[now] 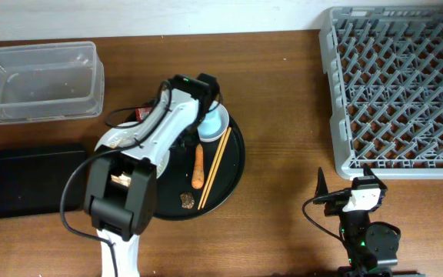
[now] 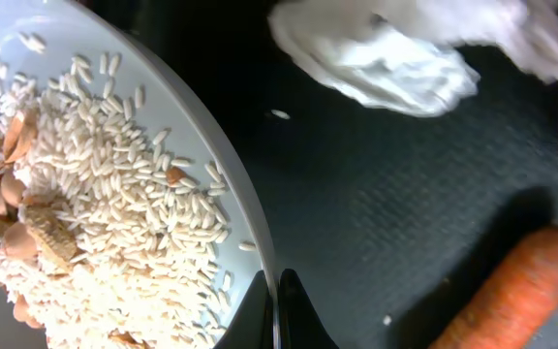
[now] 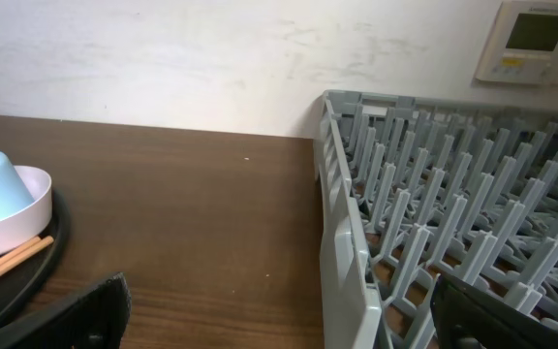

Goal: Sort waste into correct bins and load items into the dishwasher rack
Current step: 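Lift the plate with the left gripper toward the black tray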

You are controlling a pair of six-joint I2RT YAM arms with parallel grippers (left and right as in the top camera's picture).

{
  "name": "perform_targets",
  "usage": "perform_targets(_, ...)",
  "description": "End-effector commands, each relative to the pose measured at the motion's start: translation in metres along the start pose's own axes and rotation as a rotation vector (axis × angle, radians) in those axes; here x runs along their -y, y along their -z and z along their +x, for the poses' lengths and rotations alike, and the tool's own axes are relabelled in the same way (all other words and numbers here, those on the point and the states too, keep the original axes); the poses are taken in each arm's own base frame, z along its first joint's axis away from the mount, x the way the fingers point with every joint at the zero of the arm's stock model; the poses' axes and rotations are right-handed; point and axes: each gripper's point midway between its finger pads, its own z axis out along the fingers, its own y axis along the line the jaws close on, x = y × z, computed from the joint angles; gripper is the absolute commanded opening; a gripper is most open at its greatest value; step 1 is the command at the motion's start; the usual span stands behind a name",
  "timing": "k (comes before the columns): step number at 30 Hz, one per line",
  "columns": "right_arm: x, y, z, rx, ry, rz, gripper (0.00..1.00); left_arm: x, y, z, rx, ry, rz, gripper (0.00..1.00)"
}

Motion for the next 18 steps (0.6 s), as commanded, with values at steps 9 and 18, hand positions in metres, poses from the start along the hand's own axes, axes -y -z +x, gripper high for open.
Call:
perform_targets(9,0.0,0.0,0.003,-0.002,0.002,0.002,0.98,-0.072,-0.007,-0.037,-0.002,0.185,-0.031,0.01)
perform_targets(18,0.0,0.0,0.003,-0.002,0.002,0.002,0.98,-0.102,-0.015,-0.055,-0.007,0.294,0.036,0.01)
